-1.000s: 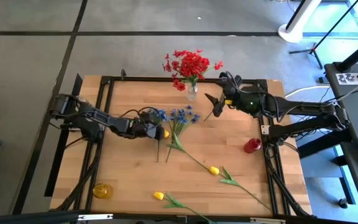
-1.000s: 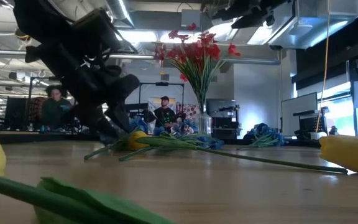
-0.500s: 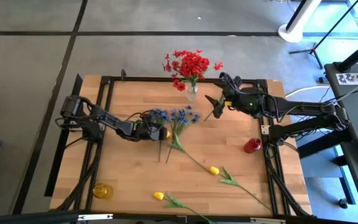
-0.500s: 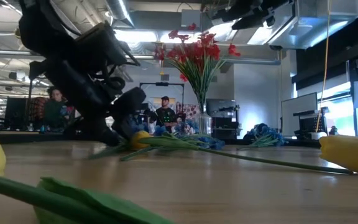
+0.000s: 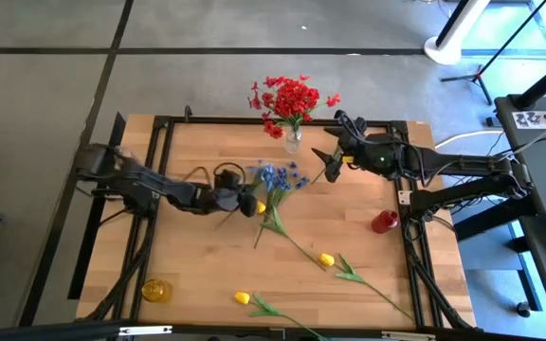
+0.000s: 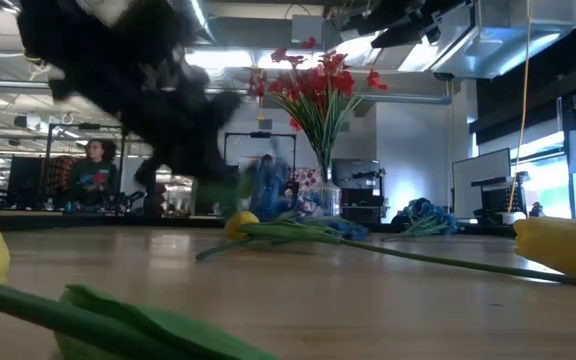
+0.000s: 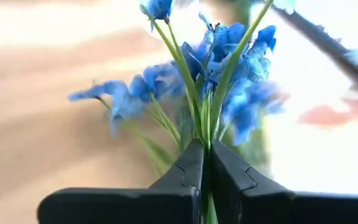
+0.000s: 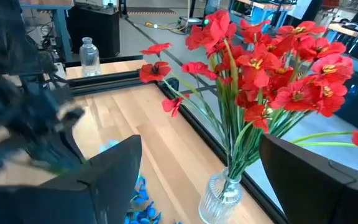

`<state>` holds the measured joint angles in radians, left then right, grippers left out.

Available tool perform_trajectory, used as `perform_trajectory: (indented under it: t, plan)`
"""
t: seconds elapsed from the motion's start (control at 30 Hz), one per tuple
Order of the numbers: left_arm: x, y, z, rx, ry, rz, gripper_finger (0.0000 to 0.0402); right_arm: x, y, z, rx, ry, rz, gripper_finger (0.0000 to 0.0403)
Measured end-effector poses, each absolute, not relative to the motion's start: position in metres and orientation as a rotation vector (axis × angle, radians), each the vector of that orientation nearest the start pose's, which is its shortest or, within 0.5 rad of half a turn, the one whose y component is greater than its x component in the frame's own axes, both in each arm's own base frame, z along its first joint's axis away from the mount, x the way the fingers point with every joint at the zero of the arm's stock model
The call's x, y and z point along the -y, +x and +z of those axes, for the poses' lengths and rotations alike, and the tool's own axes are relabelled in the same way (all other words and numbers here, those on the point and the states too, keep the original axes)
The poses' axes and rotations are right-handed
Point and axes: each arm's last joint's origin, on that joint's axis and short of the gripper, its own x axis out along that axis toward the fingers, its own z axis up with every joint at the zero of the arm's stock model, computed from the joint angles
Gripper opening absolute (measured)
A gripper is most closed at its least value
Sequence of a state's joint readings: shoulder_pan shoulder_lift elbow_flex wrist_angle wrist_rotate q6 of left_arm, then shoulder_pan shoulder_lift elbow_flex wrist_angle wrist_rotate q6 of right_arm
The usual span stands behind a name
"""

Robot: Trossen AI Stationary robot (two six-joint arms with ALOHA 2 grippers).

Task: Sort flowers into vase by color
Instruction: Put the bottom left blue flower into the yellow vase

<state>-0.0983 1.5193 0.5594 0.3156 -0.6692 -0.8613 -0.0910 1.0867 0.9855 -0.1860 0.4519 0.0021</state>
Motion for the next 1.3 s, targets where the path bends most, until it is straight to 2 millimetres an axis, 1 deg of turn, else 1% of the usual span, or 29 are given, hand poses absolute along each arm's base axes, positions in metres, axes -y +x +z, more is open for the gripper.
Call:
perform_trajectory:
  t: [0.1, 0.17, 0.23, 0.3, 0.37, 0.43, 0.5, 0.57, 0.7, 0.8, 0.87, 0.97, 1.07, 1.23, 1.3]
  plan:
    - [0.011, 0.254, 0.184, -0.291, -0.466, 0.679, 0.0005, 0.034, 0.233, 0.346, -0.29, -0.052, -0.538, 0.0324]
    - [0.012, 0.239, 0.21, -0.253, -0.421, 0.61, 0.0005, 0.034, 0.233, 0.346, -0.294, -0.054, -0.525, 0.0324]
    - [0.011, 0.221, 0.229, -0.208, -0.392, 0.529, 0.0005, 0.033, 0.234, 0.345, -0.294, -0.05, -0.486, 0.0324]
    - [0.012, 0.201, 0.242, -0.177, -0.329, 0.433, 0.0005, 0.031, 0.235, 0.347, -0.28, -0.04, -0.441, 0.0324]
    - [0.015, 0.183, 0.25, -0.131, -0.245, 0.292, 0.0005, 0.03, 0.236, 0.348, -0.262, -0.014, -0.389, 0.0324]
    - [0.02, 0.168, 0.251, -0.084, -0.191, 0.143, 0.0006, 0.029, 0.238, 0.351, -0.223, 0.007, -0.335, 0.0324]
    - [0.022, 0.157, 0.251, -0.008, -0.168, 0.04, 0.0007, 0.028, 0.239, 0.355, -0.183, 0.014, -0.301, 0.0324]
    - [0.025, 0.148, 0.246, 0.041, -0.15, -0.062, 0.0007, 0.028, 0.24, 0.358, -0.148, 0.019, -0.291, 0.0324]
    - [0.03, 0.135, 0.236, 0.094, -0.134, -0.287, 0.0008, 0.028, 0.24, 0.362, -0.099, 0.04, -0.292, 0.0324]
    - [0.035, 0.128, 0.238, 0.16, -0.121, -0.479, 0.0008, 0.028, 0.24, 0.364, -0.08, 0.055, -0.292, 0.0324]
    - [0.037, 0.123, 0.242, 0.198, -0.11, -0.565, 0.0008, 0.028, 0.24, 0.364, -0.076, 0.079, -0.296, 0.0324]
    - [0.039, 0.117, 0.248, 0.255, -0.1, -0.633, 0.0009, 0.029, 0.242, 0.362, -0.076, 0.114, -0.329, 0.0324]
    - [0.043, 0.114, 0.249, 0.27, -0.101, -0.686, 0.0009, 0.03, 0.248, 0.357, -0.091, 0.146, -0.343, 0.0324]
    - [0.053, 0.11, 0.249, 0.267, -0.113, -0.775, 0.0009, 0.031, 0.267, 0.347, -0.081, 0.162, -0.343, 0.0324]
    - [0.057, 0.107, 0.252, 0.29, -0.142, -0.822, 0.0009, 0.032, 0.275, 0.343, -0.079, 0.162, -0.342, 0.0324]
